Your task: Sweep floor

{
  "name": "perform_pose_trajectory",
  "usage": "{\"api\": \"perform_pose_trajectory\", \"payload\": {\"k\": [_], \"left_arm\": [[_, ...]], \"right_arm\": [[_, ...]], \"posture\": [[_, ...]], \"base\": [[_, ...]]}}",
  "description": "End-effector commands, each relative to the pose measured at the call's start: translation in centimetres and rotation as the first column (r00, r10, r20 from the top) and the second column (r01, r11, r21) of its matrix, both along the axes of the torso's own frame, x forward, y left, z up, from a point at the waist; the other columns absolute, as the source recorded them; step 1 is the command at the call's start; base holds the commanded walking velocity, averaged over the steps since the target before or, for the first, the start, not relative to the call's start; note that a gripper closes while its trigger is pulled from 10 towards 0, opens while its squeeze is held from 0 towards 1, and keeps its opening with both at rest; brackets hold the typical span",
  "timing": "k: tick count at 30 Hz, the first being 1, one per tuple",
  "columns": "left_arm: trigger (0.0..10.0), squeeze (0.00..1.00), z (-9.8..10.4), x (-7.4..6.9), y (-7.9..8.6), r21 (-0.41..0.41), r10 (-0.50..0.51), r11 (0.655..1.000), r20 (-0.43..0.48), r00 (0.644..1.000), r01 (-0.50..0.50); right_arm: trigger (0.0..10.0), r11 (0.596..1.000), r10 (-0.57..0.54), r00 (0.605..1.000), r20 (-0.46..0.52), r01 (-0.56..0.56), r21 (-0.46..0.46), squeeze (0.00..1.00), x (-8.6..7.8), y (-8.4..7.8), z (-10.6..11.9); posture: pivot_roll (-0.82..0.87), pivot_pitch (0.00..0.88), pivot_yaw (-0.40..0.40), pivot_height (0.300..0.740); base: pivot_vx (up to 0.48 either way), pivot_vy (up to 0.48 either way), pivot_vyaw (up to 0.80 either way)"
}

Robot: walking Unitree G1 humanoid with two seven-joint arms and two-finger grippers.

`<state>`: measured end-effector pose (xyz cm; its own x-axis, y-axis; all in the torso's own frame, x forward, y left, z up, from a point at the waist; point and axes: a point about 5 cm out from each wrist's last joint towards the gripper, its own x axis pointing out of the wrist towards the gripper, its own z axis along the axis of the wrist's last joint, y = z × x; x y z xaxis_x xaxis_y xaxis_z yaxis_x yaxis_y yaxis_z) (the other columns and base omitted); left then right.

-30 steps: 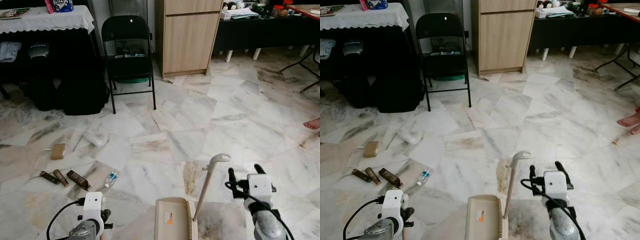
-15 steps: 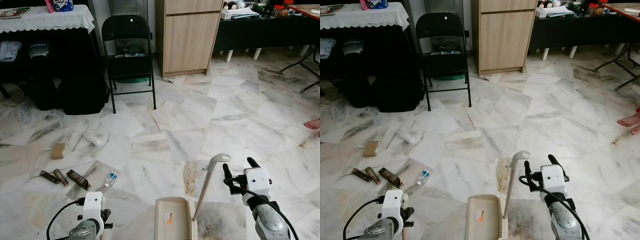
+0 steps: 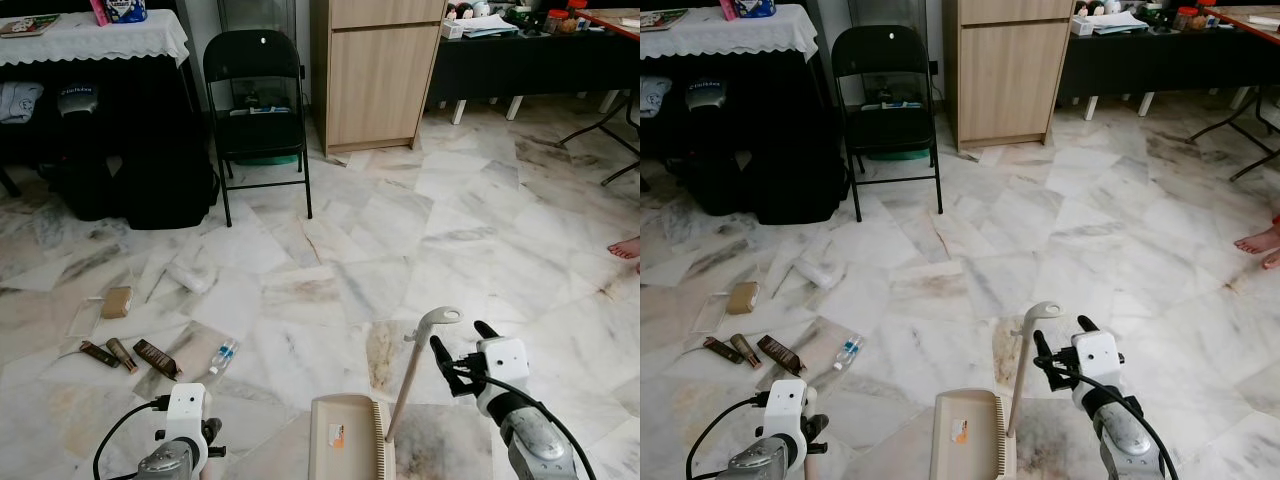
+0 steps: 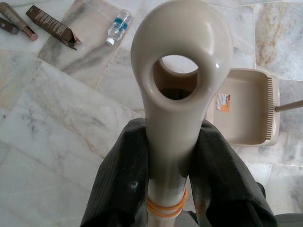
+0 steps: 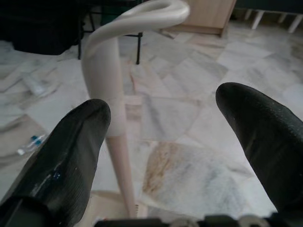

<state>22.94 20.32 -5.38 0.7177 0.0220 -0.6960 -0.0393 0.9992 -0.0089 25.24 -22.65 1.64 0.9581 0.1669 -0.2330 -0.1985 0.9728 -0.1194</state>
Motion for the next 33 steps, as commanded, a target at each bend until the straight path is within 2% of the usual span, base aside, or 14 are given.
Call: {"api": "perform_pose_trajectory", "payload": {"k": [1, 3, 5, 7, 12, 15, 20, 28, 33], "left_arm": [[10.0, 0.0, -0.1, -0.1, -0.1, -0.001, -0.001, 1.0, -0.012, 1.0, 0.001], [10.0, 0.0, -0.1, -0.1, 0.0, 0.001, -0.001, 1.0, -0.012, 1.0, 0.001], [10.0, 0.0, -0.1, -0.2, 0.0, 0.003, -0.001, 1.0, -0.013, 1.0, 0.001], [10.0, 0.0, -0.2, -0.2, 0.0, 0.004, -0.001, 1.0, -0.014, 1.0, 0.001], [10.0, 0.0, -0.1, -0.2, 0.0, 0.007, -0.001, 1.0, -0.013, 1.0, 0.001], [10.0, 0.0, -0.2, -0.2, 0.0, 0.006, 0.0, 1.0, -0.013, 1.0, 0.0], [10.0, 0.0, -0.2, -0.2, 0.0, 0.012, -0.01, 1.0, -0.015, 1.0, 0.01], [10.0, 0.0, -0.2, -0.2, 0.0, 0.013, -0.011, 1.0, -0.015, 1.0, 0.012], [10.0, 0.0, -0.2, -0.2, 0.0, 0.014, -0.011, 1.0, -0.014, 1.0, 0.011]], "right_arm": [[10.0, 1.0, 0.019, 1.0, 0.006, -0.019, -0.004, 0.0, 0.2, 0.1, 0.3], [10.0, 1.0, 0.02, 1.0, 0.009, -0.02, -0.011, 0.0, 0.3, 0.1, 0.4], [10.0, 0.998, -0.041, 0.999, 0.035, 0.043, -0.055, 0.0, 0.5, -0.6, 0.7], [10.0, 0.996, -0.065, 0.997, 0.044, 0.067, -0.061, 0.0, 0.6, -1.0, 0.8], [10.0, 0.999, -0.016, 1.0, 0.023, 0.017, -0.051, 0.0, 0.6, -0.5, 0.7], [10.0, 1.0, 0.006, 1.0, 0.009, -0.006, -0.024, 0.0, 0.6, -0.2, 0.5], [10.0, 0.993, 0.116, 0.993, -0.025, -0.115, 0.041, 0.0, 0.4, 1.1, 0.3], [10.0, 0.974, 0.205, 0.977, -0.066, -0.197, 0.107, 0.0, -0.1, 2.1, -0.2], [10.0, 0.984, 0.169, 0.984, -0.051, -0.166, 0.069, 0.0, 0.1, 1.6, 0.0]], "posture": [[-0.15, 0.0, 0.011, 0.74], [-0.15, 0.0, 0.011, 0.74], [-0.15, 0.0, 0.011, 0.74], [-0.15, 0.0, 0.012, 0.74], [-0.15, 0.0, 0.011, 0.74], [-0.15, 0.0, 0.011, 0.74], [-0.14, 0.0, 0.011, 0.74], [-0.14, 0.0, 0.011, 0.74], [-0.14, 0.0, 0.011, 0.74]], "base": [[0.0, 0.0, 0.0], [0.0, 0.0, 0.0], [0.0, 0.0, 0.0], [0.0, 0.0, 0.0], [0.0, 0.0, 0.0], [0.0, 0.0, 0.0], [0.0, 0.0, 0.0], [0.0, 0.0, 0.0], [0.0, 0.0, 0.0]]}}
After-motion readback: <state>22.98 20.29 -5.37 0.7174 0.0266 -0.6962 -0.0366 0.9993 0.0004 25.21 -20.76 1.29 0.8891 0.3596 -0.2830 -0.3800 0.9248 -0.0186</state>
